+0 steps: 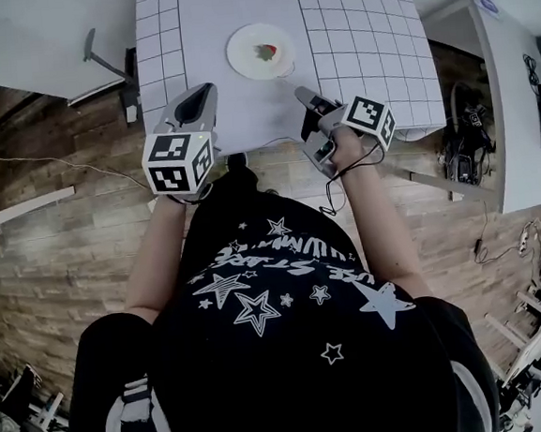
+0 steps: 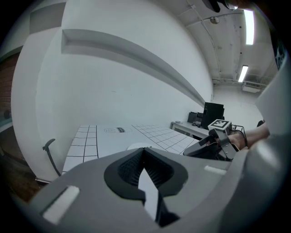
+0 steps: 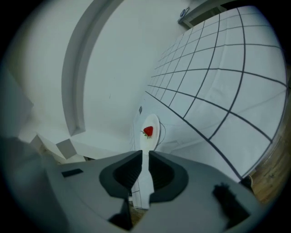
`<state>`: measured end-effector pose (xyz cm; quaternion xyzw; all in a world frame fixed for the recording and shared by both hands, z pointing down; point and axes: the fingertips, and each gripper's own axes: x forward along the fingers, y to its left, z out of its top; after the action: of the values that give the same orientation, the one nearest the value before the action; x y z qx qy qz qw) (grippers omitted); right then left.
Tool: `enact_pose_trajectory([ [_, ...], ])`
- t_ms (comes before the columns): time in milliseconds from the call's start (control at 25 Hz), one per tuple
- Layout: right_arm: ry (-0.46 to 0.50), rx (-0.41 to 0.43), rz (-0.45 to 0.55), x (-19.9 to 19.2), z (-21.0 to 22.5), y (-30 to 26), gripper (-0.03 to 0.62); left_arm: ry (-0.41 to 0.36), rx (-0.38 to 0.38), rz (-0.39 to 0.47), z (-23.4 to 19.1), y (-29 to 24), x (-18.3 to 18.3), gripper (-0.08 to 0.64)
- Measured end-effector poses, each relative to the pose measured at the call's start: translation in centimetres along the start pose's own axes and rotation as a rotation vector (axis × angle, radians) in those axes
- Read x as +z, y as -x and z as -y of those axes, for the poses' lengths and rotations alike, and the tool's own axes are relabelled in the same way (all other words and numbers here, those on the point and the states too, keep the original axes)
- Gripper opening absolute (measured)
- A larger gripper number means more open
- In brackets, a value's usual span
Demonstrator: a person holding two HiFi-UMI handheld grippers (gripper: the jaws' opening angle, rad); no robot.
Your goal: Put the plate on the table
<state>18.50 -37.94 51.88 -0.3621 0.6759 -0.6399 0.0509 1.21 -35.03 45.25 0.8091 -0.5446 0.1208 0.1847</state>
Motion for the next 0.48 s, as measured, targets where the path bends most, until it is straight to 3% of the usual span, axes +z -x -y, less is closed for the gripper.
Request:
enact_pose_trajectory([
  [480, 0.127, 0.113, -0.018, -4.3, -0.6, 6.2, 0.048, 0.009, 0.055, 0.002, 5.0, 6.6, -3.2, 0.009],
])
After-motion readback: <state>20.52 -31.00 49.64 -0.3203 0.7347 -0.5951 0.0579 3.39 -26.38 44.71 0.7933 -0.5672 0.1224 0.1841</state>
